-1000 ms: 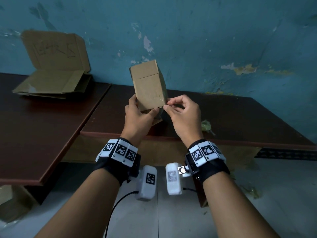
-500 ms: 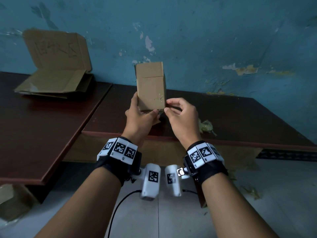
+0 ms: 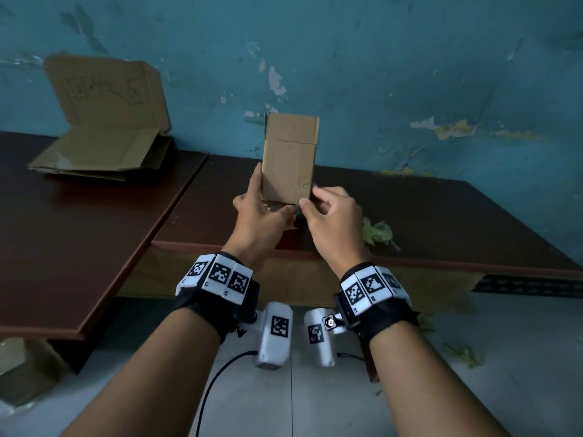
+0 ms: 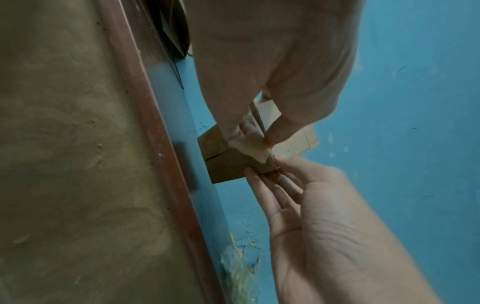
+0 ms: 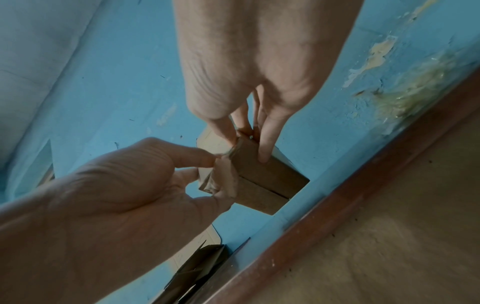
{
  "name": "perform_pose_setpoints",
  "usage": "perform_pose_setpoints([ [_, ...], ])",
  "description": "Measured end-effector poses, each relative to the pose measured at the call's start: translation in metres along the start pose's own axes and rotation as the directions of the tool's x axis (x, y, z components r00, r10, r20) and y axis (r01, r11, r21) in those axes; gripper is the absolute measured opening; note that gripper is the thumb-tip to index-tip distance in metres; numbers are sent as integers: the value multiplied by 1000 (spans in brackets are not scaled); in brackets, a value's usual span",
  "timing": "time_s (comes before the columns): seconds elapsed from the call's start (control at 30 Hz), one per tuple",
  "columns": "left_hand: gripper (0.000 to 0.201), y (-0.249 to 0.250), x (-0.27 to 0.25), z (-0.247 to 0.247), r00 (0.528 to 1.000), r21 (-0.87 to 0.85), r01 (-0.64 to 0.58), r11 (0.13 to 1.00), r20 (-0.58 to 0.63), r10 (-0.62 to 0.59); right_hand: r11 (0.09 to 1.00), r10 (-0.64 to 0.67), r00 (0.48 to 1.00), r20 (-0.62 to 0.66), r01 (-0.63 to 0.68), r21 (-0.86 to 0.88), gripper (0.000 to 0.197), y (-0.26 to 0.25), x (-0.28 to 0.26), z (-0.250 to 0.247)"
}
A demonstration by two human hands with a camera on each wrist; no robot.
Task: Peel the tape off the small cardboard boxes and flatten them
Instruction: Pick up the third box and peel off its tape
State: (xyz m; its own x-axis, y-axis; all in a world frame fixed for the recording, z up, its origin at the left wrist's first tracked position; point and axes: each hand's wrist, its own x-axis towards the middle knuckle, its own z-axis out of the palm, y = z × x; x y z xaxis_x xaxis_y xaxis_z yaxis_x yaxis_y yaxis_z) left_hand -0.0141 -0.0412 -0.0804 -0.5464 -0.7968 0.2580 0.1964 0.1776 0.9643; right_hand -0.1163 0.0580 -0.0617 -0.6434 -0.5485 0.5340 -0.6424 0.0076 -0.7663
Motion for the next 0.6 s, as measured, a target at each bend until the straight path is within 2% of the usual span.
perform_pose_setpoints([
  [0.2, 93, 10, -5, -1, 999, -15, -14, 1000, 32, 15, 999, 3, 1000, 26, -2, -40, 34, -2, 1, -3],
  [0.37, 90, 15, -10, 0, 999, -20, 5, 1000, 38, -4, 994, 1, 998, 57, 5, -107, 30, -3, -1, -4],
  [0.6, 86, 23, -12, 1, 999, -38, 12, 999, 33, -11, 998, 45, 998, 36, -44, -43, 29, 0, 0, 0],
])
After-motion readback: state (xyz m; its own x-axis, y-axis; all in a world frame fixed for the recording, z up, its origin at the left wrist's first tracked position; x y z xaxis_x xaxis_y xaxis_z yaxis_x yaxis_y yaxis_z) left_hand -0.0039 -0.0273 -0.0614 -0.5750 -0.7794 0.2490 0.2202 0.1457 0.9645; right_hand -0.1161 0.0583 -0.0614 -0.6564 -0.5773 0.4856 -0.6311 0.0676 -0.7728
